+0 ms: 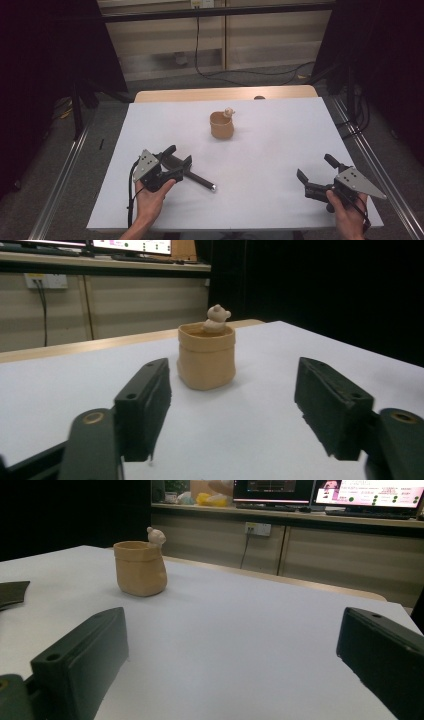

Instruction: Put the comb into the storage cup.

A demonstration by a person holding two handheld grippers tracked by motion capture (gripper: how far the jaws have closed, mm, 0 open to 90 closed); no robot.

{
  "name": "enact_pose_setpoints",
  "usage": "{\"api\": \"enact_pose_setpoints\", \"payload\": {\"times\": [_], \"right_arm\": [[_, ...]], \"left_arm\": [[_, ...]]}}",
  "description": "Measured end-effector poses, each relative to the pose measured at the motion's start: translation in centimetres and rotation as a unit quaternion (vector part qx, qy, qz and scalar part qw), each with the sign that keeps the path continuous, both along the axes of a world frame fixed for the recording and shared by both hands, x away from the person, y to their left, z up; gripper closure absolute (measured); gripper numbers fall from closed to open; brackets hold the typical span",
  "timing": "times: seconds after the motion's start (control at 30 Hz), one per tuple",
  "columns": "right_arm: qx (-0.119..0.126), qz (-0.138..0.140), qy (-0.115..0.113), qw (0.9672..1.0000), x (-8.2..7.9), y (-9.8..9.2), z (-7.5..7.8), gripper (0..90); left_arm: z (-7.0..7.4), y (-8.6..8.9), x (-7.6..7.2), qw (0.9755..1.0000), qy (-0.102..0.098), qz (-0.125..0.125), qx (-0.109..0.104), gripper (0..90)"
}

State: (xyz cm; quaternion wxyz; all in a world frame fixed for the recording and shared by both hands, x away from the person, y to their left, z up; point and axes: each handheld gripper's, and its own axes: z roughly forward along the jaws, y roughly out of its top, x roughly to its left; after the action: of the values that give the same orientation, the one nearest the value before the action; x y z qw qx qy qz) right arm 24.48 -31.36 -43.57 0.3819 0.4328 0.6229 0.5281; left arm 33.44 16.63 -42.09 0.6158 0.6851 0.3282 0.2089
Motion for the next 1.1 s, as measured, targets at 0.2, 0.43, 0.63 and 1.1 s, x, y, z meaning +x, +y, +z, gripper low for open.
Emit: {"api": "enact_pose_setpoints", "payload": {"times": [0.2,0.43,0.63,1.1], "right_arm": [[0.001,0.001,0.001,1.0000,0.00,0.02,-0.01,0.0],[0.000,0.002,0.001,1.0000,-0.04,0.02,0.00,0.0],[0.001,0.002,0.002,1.0000,0.03,0.01,-0.04,0.0],[0.002,0.003,0.000,1.0000,0.01,0.02,-0.02,0.0]], "left_arm": [[0.02,0.09,0.03,1.0000,0.004,-0.005,0.004,49.1],[-0.02,0.04,0.18,0.9995,0.012,-0.029,0.005,65.8],[-0.04,0.16,0.24,0.9994,0.000,-0.033,0.000,89.4],[0.22,-0.83,0.77,0.9964,0.041,-0.067,0.031,90.0]]}}
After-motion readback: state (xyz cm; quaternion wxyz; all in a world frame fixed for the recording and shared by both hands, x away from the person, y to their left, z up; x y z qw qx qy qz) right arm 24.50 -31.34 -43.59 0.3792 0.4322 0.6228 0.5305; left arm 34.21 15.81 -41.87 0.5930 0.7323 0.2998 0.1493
